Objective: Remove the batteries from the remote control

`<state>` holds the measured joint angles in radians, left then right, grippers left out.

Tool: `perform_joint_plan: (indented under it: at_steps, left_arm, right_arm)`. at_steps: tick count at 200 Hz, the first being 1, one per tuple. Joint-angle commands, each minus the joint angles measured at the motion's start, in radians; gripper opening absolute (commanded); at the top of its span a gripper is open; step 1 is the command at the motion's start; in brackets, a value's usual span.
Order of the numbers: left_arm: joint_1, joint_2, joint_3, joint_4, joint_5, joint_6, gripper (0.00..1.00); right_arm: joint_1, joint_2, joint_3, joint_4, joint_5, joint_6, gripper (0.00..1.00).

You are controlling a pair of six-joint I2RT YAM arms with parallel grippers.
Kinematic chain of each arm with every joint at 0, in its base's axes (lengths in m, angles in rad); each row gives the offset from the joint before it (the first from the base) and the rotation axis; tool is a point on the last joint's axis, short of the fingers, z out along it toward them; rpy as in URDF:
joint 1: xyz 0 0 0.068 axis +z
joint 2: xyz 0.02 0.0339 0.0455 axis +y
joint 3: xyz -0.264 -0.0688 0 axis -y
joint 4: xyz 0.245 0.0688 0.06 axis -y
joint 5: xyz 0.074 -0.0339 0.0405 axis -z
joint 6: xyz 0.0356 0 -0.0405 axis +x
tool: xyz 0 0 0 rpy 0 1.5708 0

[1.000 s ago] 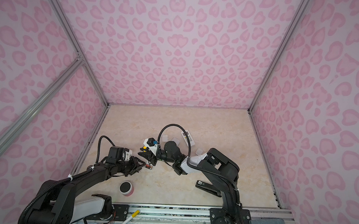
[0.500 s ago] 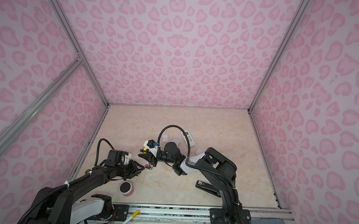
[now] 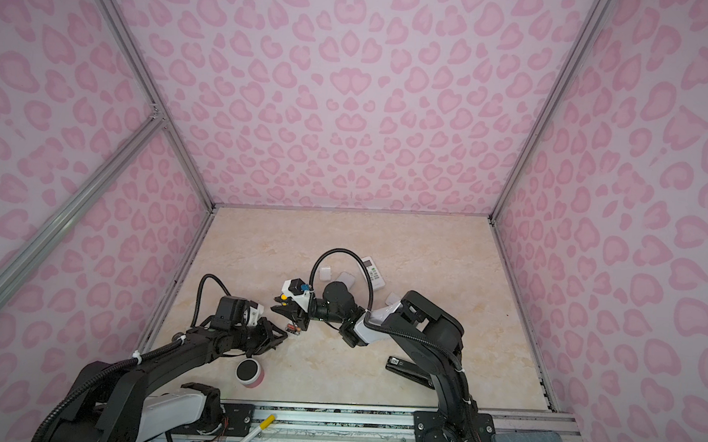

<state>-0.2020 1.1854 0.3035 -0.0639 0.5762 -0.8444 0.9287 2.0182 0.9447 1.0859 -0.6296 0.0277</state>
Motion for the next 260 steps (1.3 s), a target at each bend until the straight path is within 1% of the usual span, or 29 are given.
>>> perform_joint_plan:
  at_steps: [1, 23, 38, 48, 70, 82, 119, 153, 187, 229, 260]
  left_arm:
    - [0.000, 0.003, -0.011, 0.037, -0.019, -0.020, 0.26]
    - [-0.002, -0.012, -0.014, 0.043, -0.031, -0.033, 0.22]
    - [-0.002, -0.013, -0.016, 0.052, -0.031, -0.037, 0.20]
    - [-0.001, -0.011, -0.018, 0.064, -0.025, -0.043, 0.19]
    - [-0.008, -0.006, -0.026, 0.088, -0.020, -0.055, 0.16]
    - [-0.017, -0.003, -0.029, 0.102, -0.018, -0.063, 0.15]
    - [-0.038, 0.000, -0.033, 0.118, -0.026, -0.074, 0.14]
    - [-0.039, -0.001, -0.023, 0.098, -0.036, -0.067, 0.13]
    - [-0.039, -0.043, -0.028, 0.045, -0.059, -0.055, 0.13]
    - [-0.039, -0.029, -0.052, 0.032, -0.068, -0.051, 0.13]
    - [-0.040, -0.049, -0.060, 0.016, -0.076, -0.048, 0.12]
  right_arm:
    - [0.005, 0.013, -0.023, -0.006, -0.001, -0.004, 0.00]
    - [0.007, 0.010, -0.028, -0.022, 0.011, -0.018, 0.00]
    - [0.008, 0.010, -0.027, -0.029, 0.022, 0.005, 0.00]
    - [0.003, 0.010, -0.024, -0.016, 0.026, 0.042, 0.00]
    - [-0.021, 0.029, -0.032, 0.082, 0.046, 0.189, 0.00]
    - [-0.033, 0.040, -0.039, 0.120, 0.054, 0.246, 0.00]
    - [-0.048, 0.032, -0.041, 0.118, 0.079, 0.306, 0.00]
    - [-0.056, 0.016, -0.043, 0.098, 0.090, 0.307, 0.00]
    - [-0.054, 0.008, -0.041, 0.100, 0.085, 0.305, 0.00]
    - [-0.049, 0.020, -0.012, 0.078, 0.110, 0.285, 0.00]
    - [-0.046, 0.025, 0.013, 0.061, 0.094, 0.280, 0.00]
